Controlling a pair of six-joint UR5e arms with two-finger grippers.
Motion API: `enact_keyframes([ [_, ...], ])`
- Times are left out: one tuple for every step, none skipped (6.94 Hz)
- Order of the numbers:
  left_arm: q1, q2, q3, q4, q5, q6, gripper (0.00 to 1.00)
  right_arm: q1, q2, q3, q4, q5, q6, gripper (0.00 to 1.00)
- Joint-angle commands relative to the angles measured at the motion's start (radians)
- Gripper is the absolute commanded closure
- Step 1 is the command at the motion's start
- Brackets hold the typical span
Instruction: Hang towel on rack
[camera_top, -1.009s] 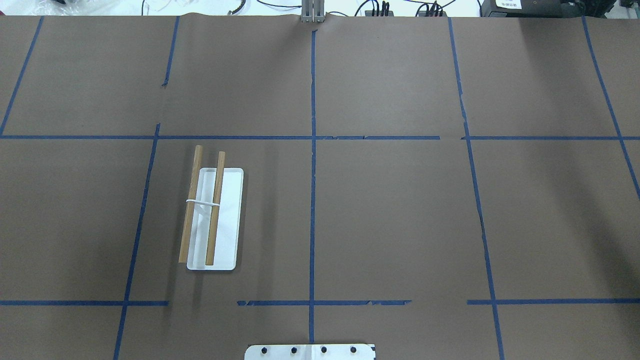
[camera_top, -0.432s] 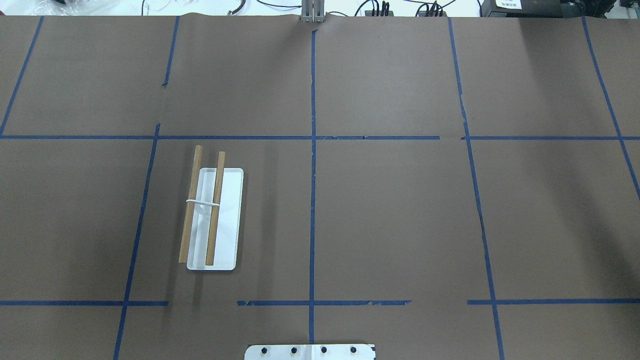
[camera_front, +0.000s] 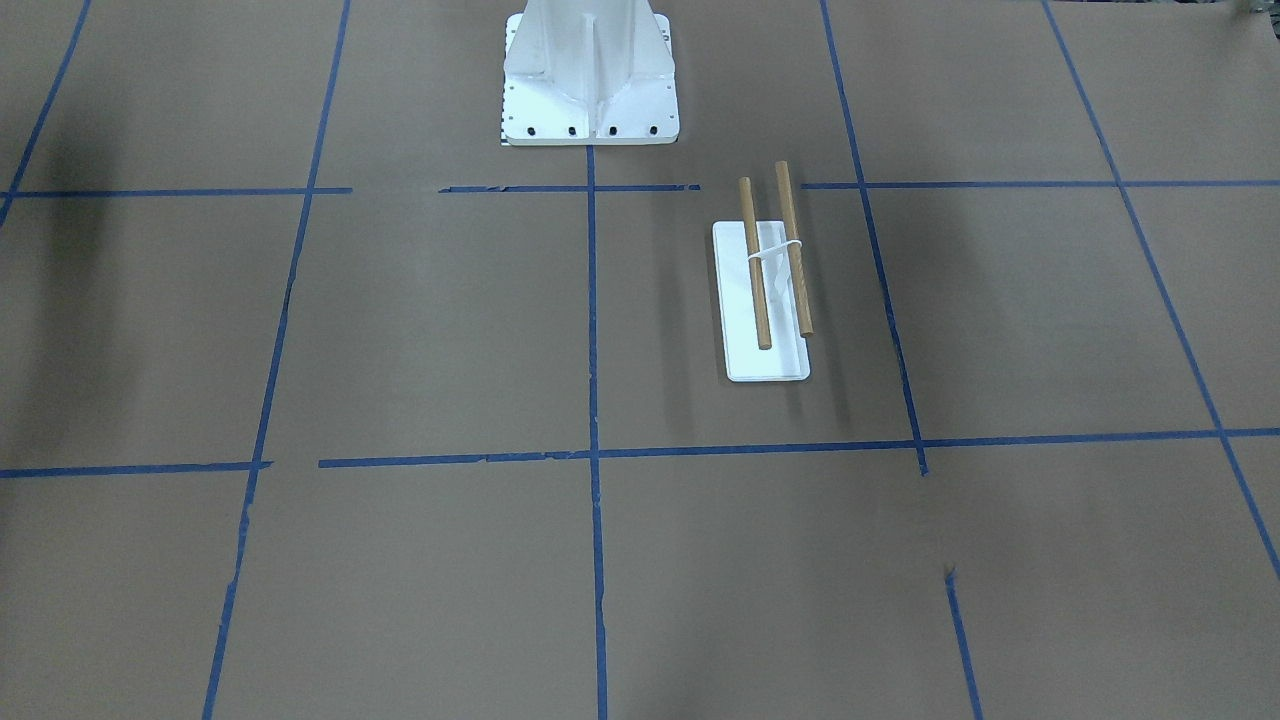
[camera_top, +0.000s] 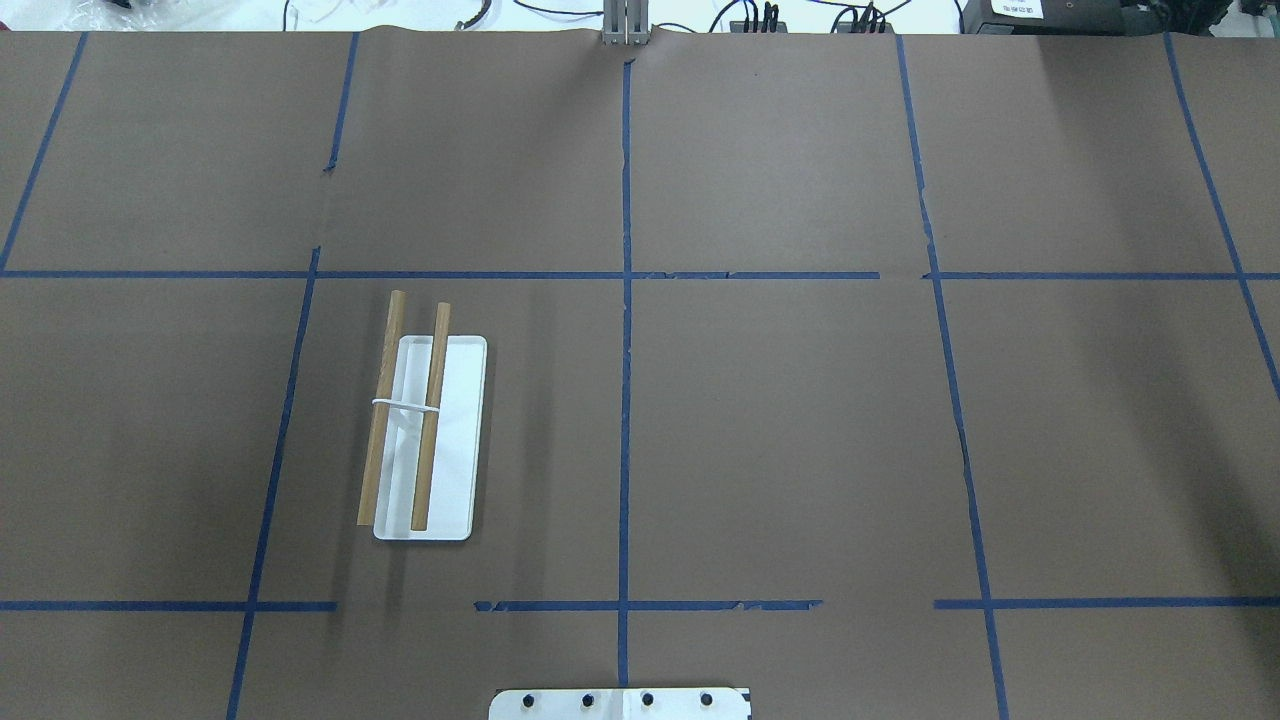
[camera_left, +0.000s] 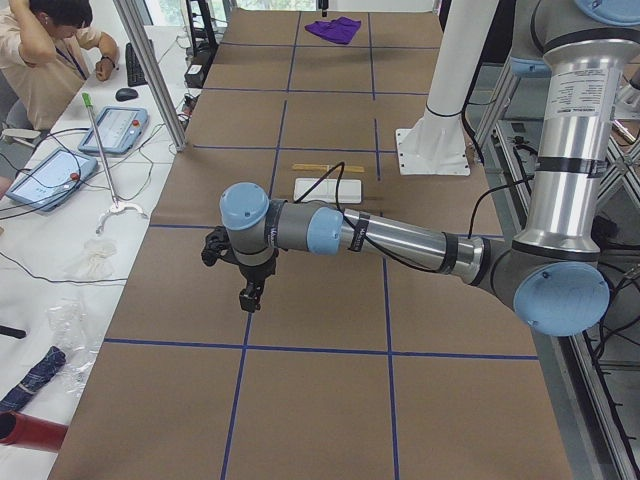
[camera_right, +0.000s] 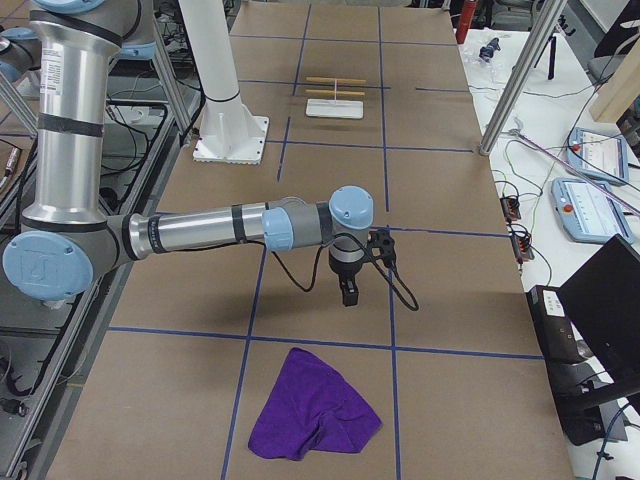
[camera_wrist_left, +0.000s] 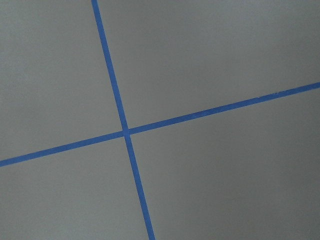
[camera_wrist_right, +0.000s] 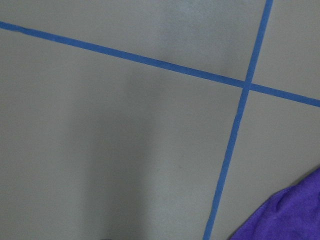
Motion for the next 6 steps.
enact_keyframes([
  [0.000, 0.001, 0.004, -0.005, -0.031, 0.000, 0.00, 0.007, -0.006, -0.145, 0.099, -0.087, -0.140, 0.17],
  [0.000, 0.002, 0.005, -0.005, -0.033, 0.000, 0.00, 0.042, 0.020, -0.271, 0.145, -0.086, -0.225, 0.17],
  [0.000, 0.002, 0.005, -0.005, -0.044, 0.000, 0.00, 0.065, 0.049, -0.375, 0.149, -0.083, -0.283, 0.17],
  [0.000, 0.002, 0.007, -0.005, -0.045, 0.000, 0.00, 0.119, 0.131, -0.525, 0.147, -0.080, -0.405, 0.17],
  [0.000, 0.001, 0.007, -0.005, -0.045, 0.000, 0.00, 0.165, 0.211, -0.694, 0.149, -0.057, -0.548, 0.17],
  [0.000, 0.002, 0.002, -0.007, -0.045, 0.000, 0.00, 0.167, 0.227, -0.752, 0.147, -0.029, -0.569, 0.17],
])
